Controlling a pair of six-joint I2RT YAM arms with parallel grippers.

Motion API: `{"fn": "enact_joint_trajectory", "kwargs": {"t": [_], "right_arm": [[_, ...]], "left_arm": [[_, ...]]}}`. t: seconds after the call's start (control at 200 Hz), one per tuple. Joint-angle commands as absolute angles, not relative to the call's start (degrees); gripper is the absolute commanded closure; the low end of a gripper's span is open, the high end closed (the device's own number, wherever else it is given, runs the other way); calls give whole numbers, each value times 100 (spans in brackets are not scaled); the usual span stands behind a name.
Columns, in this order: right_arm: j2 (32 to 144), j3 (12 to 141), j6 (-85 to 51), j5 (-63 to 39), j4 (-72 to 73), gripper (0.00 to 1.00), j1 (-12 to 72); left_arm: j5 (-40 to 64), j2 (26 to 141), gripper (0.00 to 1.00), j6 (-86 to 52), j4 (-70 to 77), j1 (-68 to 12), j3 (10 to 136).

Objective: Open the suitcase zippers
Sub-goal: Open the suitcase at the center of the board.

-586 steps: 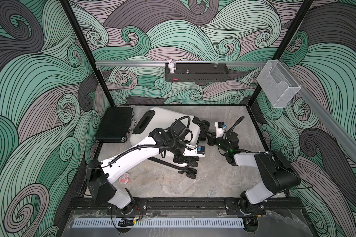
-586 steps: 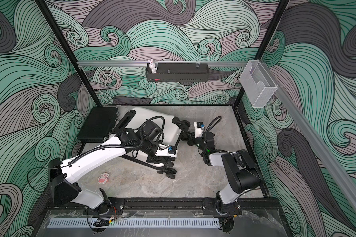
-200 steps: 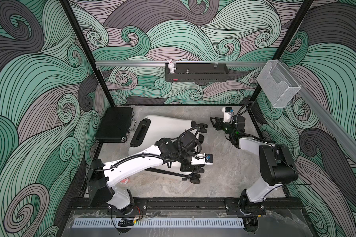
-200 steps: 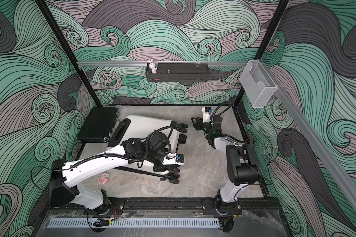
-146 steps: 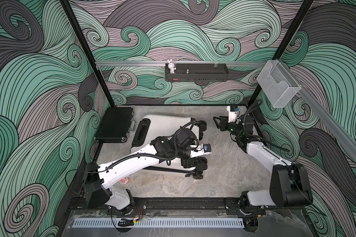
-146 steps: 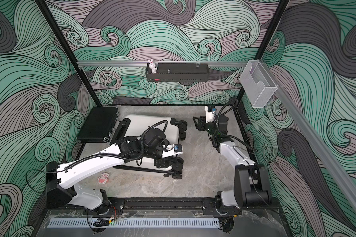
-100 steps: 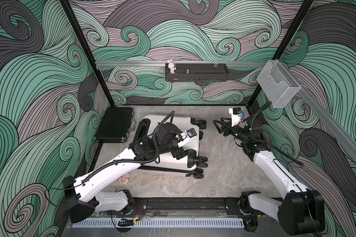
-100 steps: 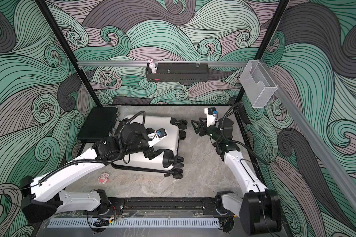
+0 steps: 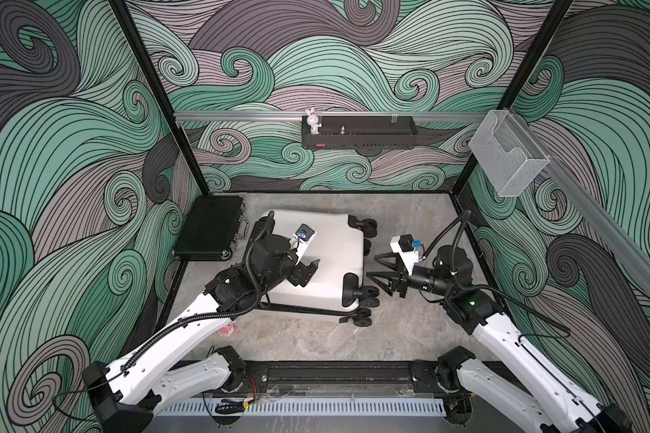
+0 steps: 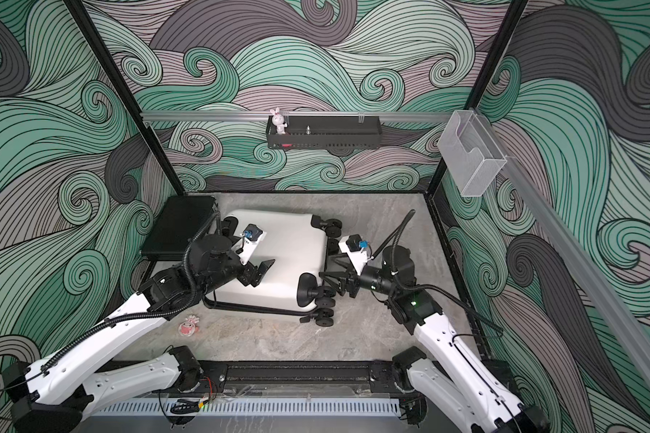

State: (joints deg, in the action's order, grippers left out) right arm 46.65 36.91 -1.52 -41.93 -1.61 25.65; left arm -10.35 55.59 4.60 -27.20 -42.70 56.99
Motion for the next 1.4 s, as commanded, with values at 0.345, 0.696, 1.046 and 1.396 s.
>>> {"fn": "enact_joint_trajectory", "kwargs": {"t": [0.345, 0.696, 1.046, 1.396], "right_arm": [[4194, 3437, 612, -4497, -1278, 22, 2991], [4803, 3545, 1174, -4570, -1899, 19, 3062], [5094, 3489, 1200, -4164, -1424, 34, 3124], [4995, 3746, 709, -4140, -827, 84, 3115]], "left_arm": [[-1302, 5065, 13, -30, -2440, -4104, 5227], [-1219, 5071, 14, -16, -2409, -4095, 5230], [-1064, 5012, 15, -44, -2399, -4091, 5229], [-905, 4917, 19, 336, -2843, -4096, 5529]]}}
